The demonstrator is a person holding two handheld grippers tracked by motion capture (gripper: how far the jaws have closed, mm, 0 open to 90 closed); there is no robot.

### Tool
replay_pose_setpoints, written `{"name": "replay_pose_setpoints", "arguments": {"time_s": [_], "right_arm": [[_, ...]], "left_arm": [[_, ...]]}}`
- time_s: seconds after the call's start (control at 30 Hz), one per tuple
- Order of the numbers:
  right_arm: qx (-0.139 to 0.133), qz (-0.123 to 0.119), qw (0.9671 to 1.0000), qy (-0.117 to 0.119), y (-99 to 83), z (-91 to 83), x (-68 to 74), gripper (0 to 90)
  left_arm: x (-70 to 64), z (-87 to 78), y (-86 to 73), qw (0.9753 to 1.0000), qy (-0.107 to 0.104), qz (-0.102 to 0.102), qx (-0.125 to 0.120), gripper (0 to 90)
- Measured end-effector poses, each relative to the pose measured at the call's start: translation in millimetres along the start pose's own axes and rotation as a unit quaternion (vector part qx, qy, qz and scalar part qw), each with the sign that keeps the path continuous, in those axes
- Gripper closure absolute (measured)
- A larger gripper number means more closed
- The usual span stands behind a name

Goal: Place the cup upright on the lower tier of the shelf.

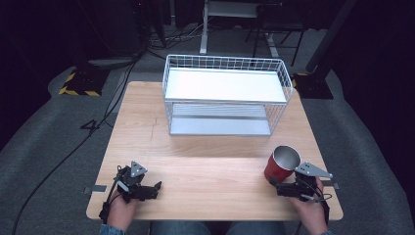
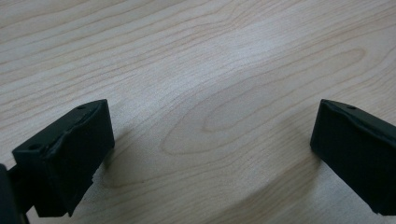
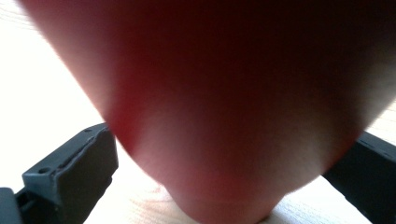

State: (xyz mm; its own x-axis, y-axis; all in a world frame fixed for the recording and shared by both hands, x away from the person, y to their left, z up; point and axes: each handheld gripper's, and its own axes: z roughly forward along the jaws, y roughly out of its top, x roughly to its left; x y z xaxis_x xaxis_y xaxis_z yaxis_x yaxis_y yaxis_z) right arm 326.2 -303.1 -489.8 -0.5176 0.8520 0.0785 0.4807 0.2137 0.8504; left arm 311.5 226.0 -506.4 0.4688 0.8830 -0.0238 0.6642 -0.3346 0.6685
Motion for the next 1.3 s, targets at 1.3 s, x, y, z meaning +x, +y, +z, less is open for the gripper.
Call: {"name": "replay_pose_setpoints", "arguments": {"time_s": [1.3], "right_arm": [[-0.024,0.001,0.9994,-0.024,-2.2,14.8,1.4,16.9]], "left_arm": [[0.0,0.0,0.0,1.0000,0.000,0.000,0.000,0.1]]}}
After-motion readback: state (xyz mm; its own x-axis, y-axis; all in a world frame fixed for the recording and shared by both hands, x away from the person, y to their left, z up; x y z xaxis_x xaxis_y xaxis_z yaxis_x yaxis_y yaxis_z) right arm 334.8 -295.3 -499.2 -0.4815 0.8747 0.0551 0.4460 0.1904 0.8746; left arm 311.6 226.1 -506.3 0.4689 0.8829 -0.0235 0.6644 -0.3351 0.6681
